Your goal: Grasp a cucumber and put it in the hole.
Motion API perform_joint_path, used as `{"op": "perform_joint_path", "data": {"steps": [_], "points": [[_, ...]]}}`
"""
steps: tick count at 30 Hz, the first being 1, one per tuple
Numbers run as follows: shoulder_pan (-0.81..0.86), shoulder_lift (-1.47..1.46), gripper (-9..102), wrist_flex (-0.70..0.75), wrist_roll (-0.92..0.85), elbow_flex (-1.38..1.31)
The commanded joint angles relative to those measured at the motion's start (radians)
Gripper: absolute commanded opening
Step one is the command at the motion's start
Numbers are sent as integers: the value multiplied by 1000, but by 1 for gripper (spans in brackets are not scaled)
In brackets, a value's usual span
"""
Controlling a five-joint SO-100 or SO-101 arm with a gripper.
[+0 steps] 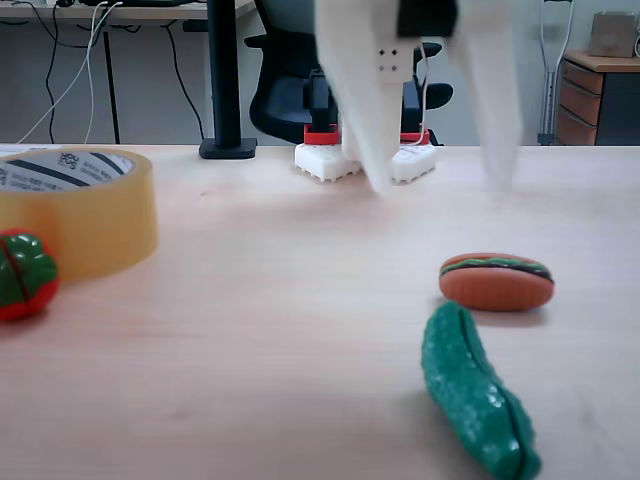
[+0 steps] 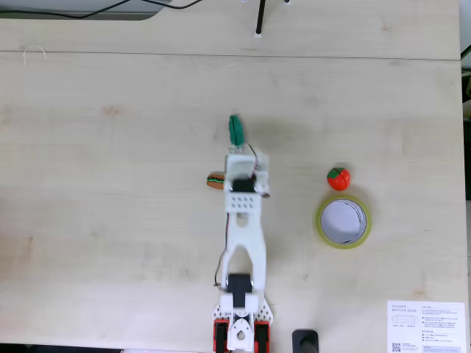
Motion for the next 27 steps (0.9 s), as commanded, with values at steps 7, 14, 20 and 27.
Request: {"op": "perform_joint_path", "data": {"steps": [7, 14, 20, 27], "points": [[-20, -176, 39, -41, 0, -244], [-25, -293, 48, -52, 0, -316], [-31, -402, 46, -52, 0, -419], [-29, -505, 46, -52, 0, -495]]}}
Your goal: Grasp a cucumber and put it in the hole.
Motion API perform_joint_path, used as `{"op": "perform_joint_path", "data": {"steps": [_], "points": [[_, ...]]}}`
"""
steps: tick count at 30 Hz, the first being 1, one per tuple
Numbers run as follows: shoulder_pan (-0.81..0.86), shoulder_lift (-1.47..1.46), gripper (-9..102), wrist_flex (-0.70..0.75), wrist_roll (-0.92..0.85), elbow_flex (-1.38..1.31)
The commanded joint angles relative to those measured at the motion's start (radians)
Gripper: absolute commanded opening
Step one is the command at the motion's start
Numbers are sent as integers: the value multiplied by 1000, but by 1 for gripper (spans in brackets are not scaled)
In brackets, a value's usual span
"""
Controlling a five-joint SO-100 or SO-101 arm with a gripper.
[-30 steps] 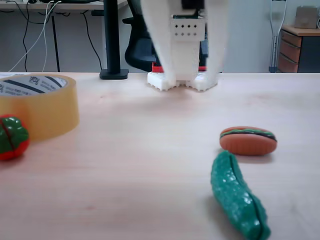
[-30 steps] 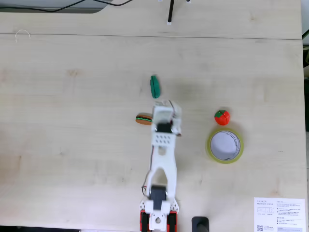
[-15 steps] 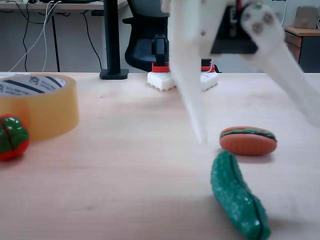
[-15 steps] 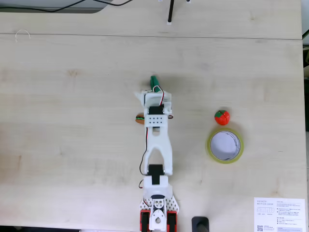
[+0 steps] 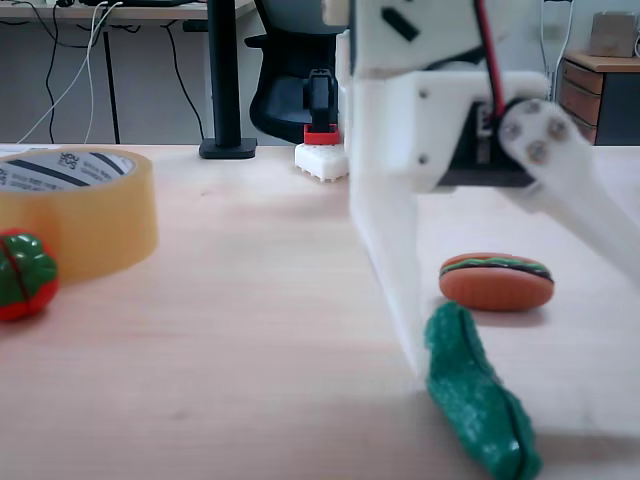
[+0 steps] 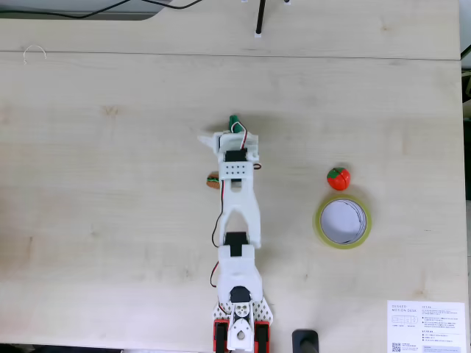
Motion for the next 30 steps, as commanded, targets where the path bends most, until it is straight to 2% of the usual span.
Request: {"op": "perform_joint_path", "data": {"steps": [1, 8, 30], "points": [[2, -5, 45, -46, 0, -101], [2, -64, 40, -46, 0, -124], [2, -92, 9, -46, 0, -130]]}}
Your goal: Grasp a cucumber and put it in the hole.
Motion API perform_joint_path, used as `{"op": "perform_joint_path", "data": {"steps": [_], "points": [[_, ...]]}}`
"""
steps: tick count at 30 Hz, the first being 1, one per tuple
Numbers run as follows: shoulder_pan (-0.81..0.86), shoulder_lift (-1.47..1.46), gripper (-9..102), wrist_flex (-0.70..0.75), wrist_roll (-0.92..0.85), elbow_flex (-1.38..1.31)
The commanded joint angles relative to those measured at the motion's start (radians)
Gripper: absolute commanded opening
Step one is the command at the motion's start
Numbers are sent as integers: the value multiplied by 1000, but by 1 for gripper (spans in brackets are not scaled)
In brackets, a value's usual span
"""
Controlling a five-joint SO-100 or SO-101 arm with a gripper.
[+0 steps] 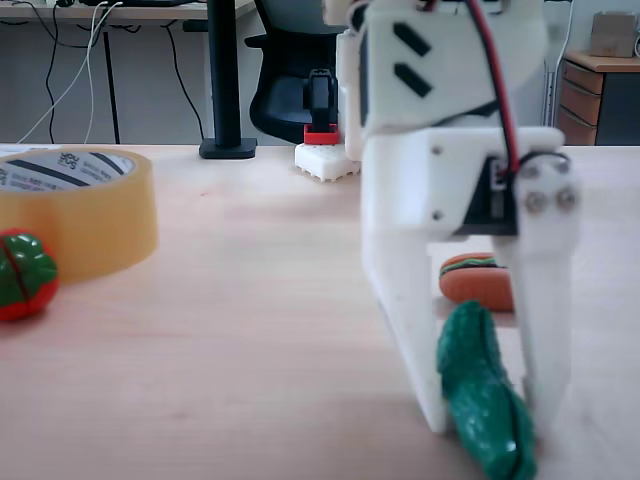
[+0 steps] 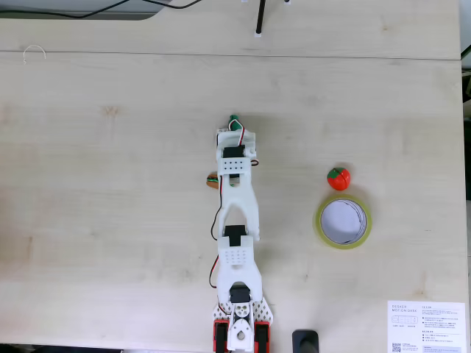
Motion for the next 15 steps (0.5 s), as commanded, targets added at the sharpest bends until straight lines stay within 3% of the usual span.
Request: {"op": "perform_joint_path", "data": {"steps": [1, 15], "points": [[9, 26, 8, -26, -9, -51], [23, 101, 0, 15, -11, -49]]}}
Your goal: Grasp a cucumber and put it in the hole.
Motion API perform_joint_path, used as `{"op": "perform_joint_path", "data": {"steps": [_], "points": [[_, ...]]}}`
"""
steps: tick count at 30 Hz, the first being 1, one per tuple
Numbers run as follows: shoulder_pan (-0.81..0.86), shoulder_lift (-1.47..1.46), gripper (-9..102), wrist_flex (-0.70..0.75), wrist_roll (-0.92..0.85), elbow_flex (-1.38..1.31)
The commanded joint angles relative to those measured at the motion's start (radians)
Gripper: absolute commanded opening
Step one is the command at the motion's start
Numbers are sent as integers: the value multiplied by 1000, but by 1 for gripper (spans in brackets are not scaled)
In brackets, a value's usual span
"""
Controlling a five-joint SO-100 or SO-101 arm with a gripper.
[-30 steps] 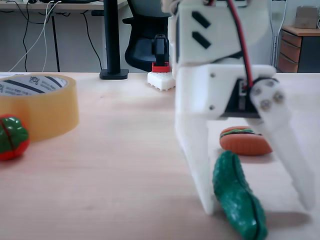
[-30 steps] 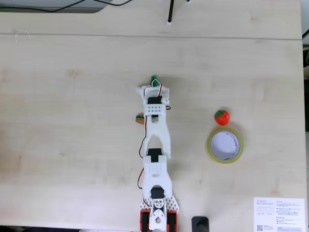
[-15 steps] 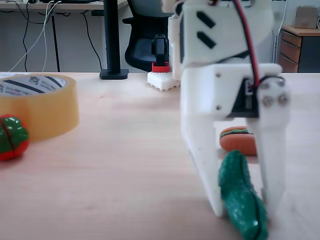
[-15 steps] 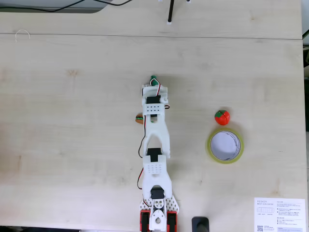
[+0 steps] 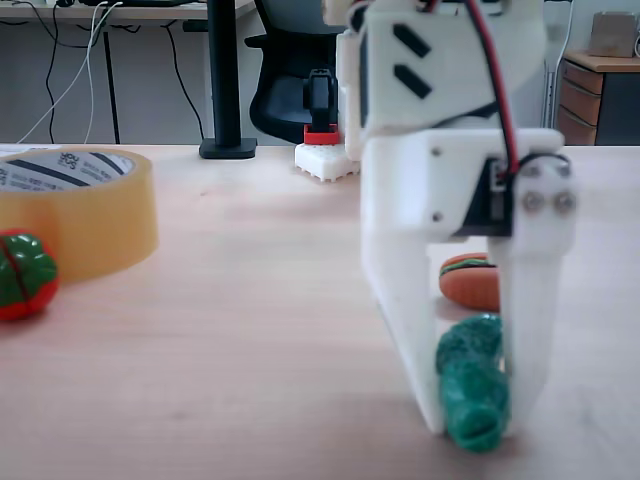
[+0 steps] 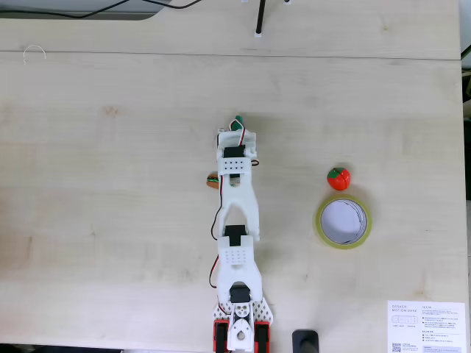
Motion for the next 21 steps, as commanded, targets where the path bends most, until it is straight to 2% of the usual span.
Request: {"op": "perform_joint_path", "data": {"steps": [1, 12, 21], "points": [[29, 117, 0, 25, -11, -49], [164, 336, 0, 167, -11, -49], [379, 502, 0, 290, -11, -49]]}}
